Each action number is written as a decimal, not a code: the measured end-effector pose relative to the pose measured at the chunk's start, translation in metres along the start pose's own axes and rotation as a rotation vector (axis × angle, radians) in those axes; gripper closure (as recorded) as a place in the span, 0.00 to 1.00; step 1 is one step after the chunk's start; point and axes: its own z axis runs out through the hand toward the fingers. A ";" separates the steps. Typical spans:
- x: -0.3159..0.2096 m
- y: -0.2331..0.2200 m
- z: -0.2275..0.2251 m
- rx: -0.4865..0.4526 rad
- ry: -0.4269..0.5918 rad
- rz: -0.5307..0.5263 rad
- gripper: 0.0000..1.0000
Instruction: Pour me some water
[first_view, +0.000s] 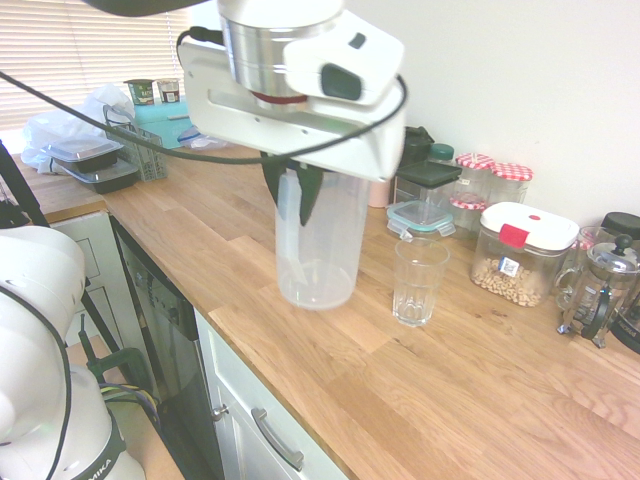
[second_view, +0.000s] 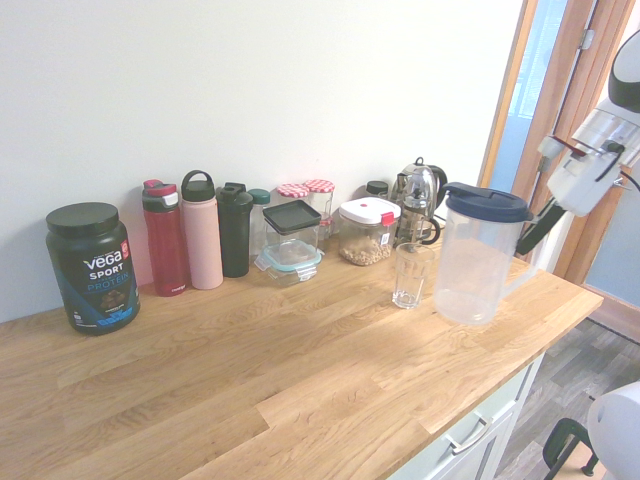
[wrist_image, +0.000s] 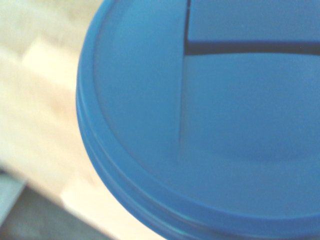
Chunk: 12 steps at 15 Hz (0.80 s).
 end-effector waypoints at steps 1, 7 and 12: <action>-0.006 -0.029 0.010 0.009 0.021 0.041 1.00; -0.044 -0.207 0.103 -0.087 0.167 0.261 1.00; -0.036 -0.282 0.161 -0.083 0.252 0.357 1.00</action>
